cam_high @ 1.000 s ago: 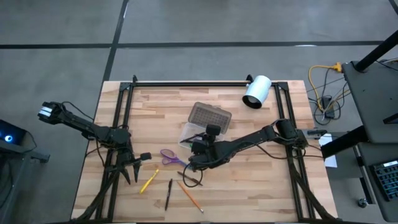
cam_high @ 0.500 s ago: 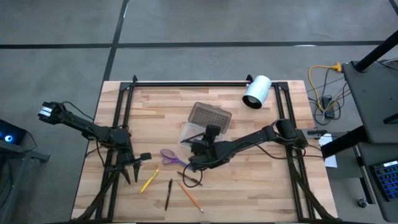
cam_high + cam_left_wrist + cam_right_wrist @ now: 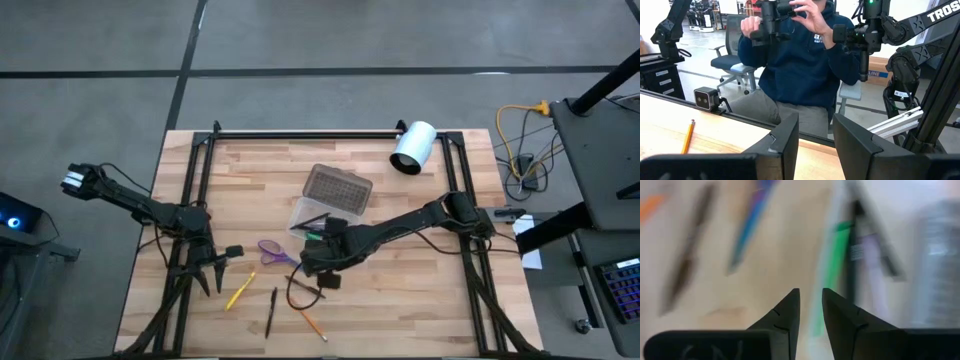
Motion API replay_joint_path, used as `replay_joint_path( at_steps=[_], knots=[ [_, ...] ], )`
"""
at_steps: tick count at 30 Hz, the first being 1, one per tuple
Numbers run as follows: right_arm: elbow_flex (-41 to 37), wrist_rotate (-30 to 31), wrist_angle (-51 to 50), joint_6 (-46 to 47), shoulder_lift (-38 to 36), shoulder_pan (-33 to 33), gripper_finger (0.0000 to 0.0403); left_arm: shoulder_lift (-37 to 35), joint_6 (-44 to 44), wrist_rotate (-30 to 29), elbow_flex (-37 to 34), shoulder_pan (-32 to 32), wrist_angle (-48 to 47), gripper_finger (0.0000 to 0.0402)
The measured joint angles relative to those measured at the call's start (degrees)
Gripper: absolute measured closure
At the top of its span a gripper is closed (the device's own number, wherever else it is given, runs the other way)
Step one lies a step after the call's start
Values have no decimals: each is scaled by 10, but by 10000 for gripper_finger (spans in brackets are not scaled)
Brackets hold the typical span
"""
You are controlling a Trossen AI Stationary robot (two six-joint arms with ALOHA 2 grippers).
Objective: Pick & place school supplies into a supply box
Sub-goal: Put the brown pen into the supply box
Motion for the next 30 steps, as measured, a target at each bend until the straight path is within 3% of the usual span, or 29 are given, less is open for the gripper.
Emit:
replay_joint_path(
  at_steps=[4,8,13,21,30],
  knots=[
    [0,-99,0,0,0,0,325,0,0,0,0,0,0,297],
    [0,-148,2,0,0,0,320,0,0,0,0,0,0,297],
    [-1,-156,11,5,0,5,316,0,0,0,0,0,0,297],
    [7,-157,11,164,5,4,329,0,0,0,0,0,0,297],
    [106,-185,-6,144,64,4,333,0,0,0,0,0,0,297]
  ],
)
